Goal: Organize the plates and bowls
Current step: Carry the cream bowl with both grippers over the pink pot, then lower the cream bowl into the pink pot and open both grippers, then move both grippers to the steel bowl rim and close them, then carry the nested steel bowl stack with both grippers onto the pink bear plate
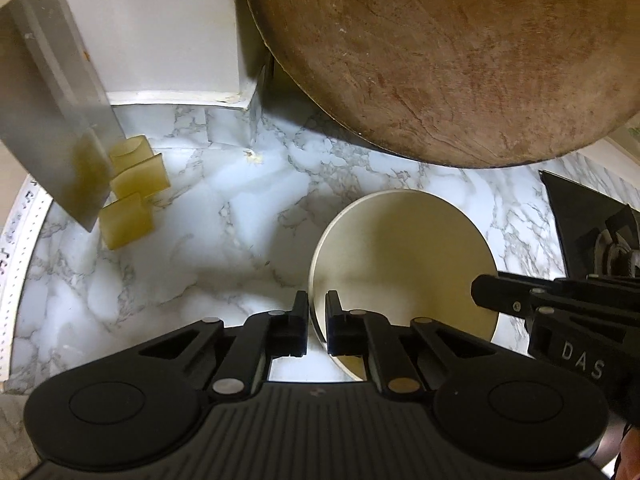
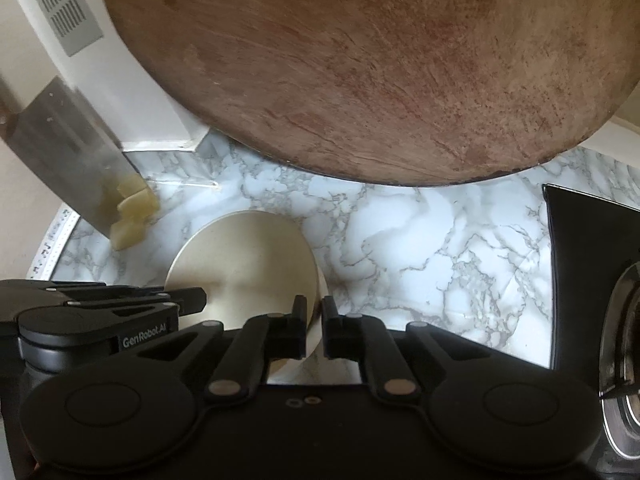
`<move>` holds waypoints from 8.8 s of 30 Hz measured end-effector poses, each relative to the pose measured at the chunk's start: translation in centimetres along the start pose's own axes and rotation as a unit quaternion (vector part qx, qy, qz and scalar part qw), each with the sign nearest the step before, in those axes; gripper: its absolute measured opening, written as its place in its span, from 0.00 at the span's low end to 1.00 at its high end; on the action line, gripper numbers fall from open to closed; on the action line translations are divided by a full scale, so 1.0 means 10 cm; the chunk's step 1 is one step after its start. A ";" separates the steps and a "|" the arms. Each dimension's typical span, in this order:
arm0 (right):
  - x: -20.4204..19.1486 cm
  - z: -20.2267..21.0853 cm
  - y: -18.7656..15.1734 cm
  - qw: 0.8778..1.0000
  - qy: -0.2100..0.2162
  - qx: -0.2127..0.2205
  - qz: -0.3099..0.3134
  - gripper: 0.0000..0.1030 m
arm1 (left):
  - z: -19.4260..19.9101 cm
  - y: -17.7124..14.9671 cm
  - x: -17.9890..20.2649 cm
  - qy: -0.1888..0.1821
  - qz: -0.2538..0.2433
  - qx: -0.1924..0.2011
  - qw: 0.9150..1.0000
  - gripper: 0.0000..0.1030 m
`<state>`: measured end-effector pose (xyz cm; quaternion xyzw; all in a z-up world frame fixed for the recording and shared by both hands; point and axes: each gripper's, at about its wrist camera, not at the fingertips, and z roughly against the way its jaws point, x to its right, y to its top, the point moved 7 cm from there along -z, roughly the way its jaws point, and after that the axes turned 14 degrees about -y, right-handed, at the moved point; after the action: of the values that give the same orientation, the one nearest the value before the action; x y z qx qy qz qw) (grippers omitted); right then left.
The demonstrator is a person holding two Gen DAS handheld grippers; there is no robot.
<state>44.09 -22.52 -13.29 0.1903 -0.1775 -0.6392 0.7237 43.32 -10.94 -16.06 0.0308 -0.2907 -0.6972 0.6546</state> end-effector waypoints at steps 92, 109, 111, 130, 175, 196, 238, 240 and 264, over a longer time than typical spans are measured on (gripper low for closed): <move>-0.58 1.33 -1.59 0.998 0.043 -0.020 0.040 0.28 | 1.36 -1.73 -0.07 -0.002 -0.032 -0.037 0.999 0.09; -0.58 1.65 -1.64 0.999 0.041 0.010 0.033 0.36 | 1.63 -1.74 0.03 -0.023 -0.056 0.002 0.998 0.61; -0.57 1.72 -1.65 0.999 0.041 0.015 0.031 0.36 | 1.71 -1.76 0.03 -0.031 -0.049 0.006 0.998 0.61; -0.44 1.91 -1.59 0.988 0.097 0.065 0.102 0.95 | 2.08 -2.02 -0.13 0.018 0.003 0.094 0.995 0.75; -0.18 1.05 -1.78 0.979 0.137 0.018 0.150 0.66 | 1.58 -2.61 -0.39 0.044 0.110 0.133 0.984 0.75; -0.22 0.72 -1.70 0.987 0.115 -0.016 0.110 0.17 | 1.35 -2.47 -0.49 0.007 0.151 0.099 0.983 0.14; -0.88 1.43 -1.39 0.979 0.133 0.068 0.141 0.12 | 2.21 -2.43 -0.73 0.051 0.142 0.156 0.976 0.13; -0.99 1.47 -1.39 0.977 0.138 0.072 0.147 0.12 | 2.29 -2.47 -0.80 0.055 0.148 0.161 0.974 0.13; -2.66 1.69 -1.61 0.952 0.187 0.069 0.234 0.12 | 3.15 -3.11 -1.91 0.132 0.209 0.199 0.948 0.13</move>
<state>18.62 1.26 -7.18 0.3092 -0.1219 -0.3909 0.8583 4.81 17.57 -10.24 0.1903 -0.3347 -0.4627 0.7986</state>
